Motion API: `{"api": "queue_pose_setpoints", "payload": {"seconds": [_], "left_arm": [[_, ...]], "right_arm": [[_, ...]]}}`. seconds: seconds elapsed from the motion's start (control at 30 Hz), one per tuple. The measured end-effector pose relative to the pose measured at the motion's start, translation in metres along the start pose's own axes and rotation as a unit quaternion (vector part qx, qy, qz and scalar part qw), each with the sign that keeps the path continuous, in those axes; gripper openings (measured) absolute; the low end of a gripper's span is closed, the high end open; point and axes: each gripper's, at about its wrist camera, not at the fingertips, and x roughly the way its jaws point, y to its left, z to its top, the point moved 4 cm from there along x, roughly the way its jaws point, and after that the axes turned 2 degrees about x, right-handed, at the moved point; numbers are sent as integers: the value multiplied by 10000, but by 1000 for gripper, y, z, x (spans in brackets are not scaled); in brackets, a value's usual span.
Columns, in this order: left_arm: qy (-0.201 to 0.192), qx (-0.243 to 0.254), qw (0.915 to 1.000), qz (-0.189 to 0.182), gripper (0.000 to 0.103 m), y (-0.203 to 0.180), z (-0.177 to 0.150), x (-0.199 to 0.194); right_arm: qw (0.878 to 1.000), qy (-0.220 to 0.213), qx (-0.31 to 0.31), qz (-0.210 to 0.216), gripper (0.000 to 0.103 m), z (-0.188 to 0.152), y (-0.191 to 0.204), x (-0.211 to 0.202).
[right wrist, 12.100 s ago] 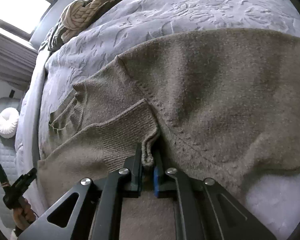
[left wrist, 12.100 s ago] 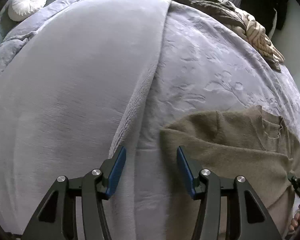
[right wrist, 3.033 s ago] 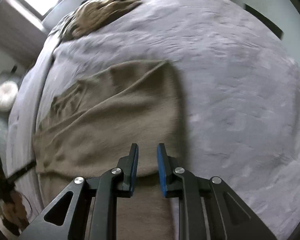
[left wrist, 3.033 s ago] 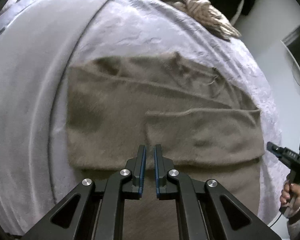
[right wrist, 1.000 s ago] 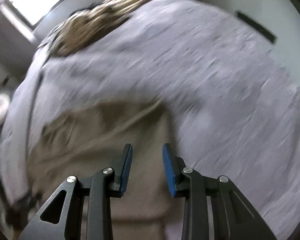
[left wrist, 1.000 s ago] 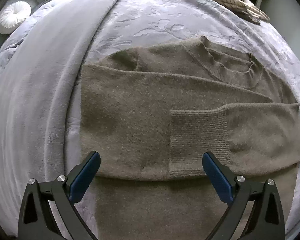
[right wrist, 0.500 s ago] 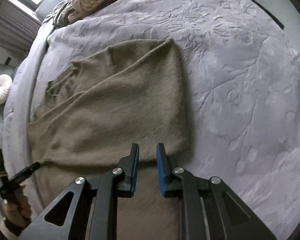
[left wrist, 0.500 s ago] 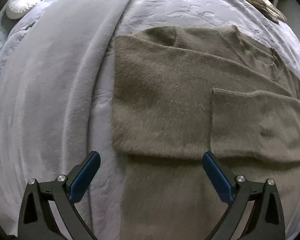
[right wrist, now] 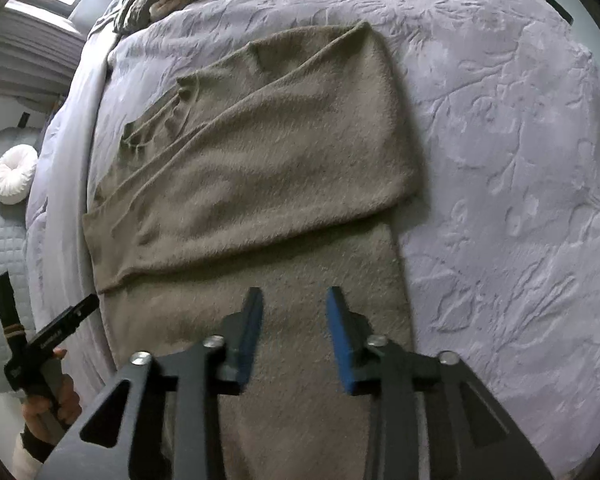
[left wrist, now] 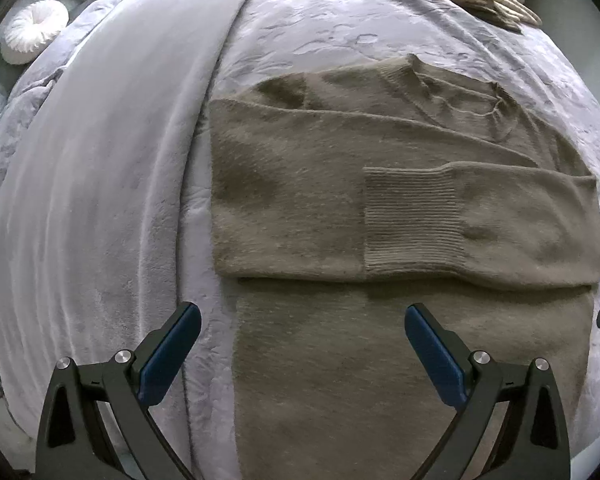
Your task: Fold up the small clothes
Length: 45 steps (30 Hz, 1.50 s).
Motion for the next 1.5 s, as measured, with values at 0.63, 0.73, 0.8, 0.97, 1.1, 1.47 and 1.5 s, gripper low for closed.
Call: {"api": "queue_pose_setpoints", "payload": {"seconds": [0.63, 0.73, 0.8, 0.97, 1.1, 1.47, 1.5], "left_arm": [[-39, -121, 9999, 106, 102, -17, 3, -1], [-40, -54, 9998, 165, 102, -19, 0, -4], [-19, -48, 9998, 171, 102, -19, -2, -7], [2, -100, 9997, 227, 102, -18, -8, -12], [30, -93, 9998, 194, 102, -19, -11, -16], [289, -38, 9996, 18, 102, -26, -17, -9], [331, -17, 9995, -9, 102, -26, -18, -7]], "right_arm": [[9990, -255, -368, 16, 83, 12, 12, -1], [9987, -327, -392, 62, 84, 18, 15, -1], [9985, -312, -429, 111, 85, 19, 17, 0], [9985, -84, -471, 250, 85, 18, 22, 7], [9987, 167, -384, 297, 85, 14, 20, 16], [9983, 433, -162, 354, 85, -2, 11, 16], [9983, 452, -150, 350, 85, -4, 10, 16]]}}
